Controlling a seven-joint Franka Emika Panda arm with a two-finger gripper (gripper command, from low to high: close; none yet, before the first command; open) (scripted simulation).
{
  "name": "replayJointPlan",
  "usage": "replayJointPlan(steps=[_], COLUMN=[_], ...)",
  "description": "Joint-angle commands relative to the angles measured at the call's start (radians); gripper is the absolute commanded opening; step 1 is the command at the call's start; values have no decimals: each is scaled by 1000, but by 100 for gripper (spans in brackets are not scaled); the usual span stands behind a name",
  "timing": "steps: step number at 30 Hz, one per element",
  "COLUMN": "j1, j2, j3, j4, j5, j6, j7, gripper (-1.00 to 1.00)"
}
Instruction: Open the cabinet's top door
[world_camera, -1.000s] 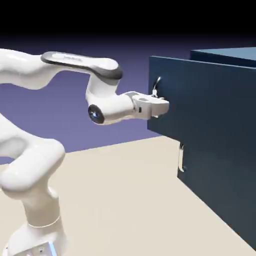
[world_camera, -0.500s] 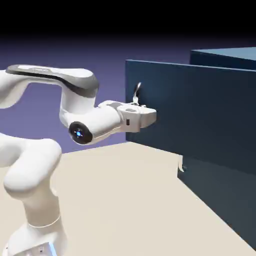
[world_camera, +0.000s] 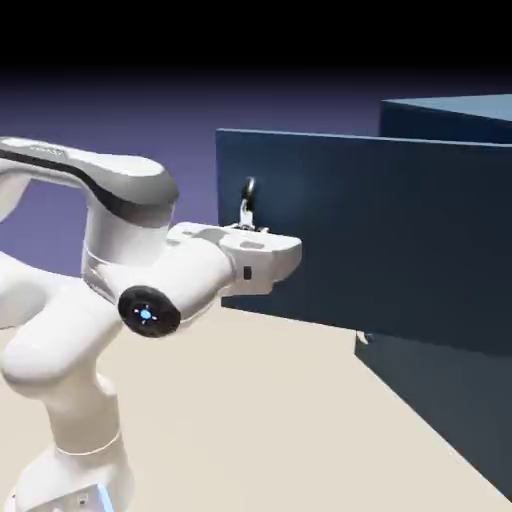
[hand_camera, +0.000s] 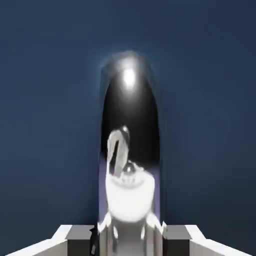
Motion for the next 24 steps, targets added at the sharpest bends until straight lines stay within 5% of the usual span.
replayJointPlan(steps=[1, 24], j1=[3, 541], j2=[29, 766], j3=[-36, -850], j4=[23, 764], j5=[-37, -446], j6=[-31, -755], j7=[-10, -361], gripper=[-100, -100])
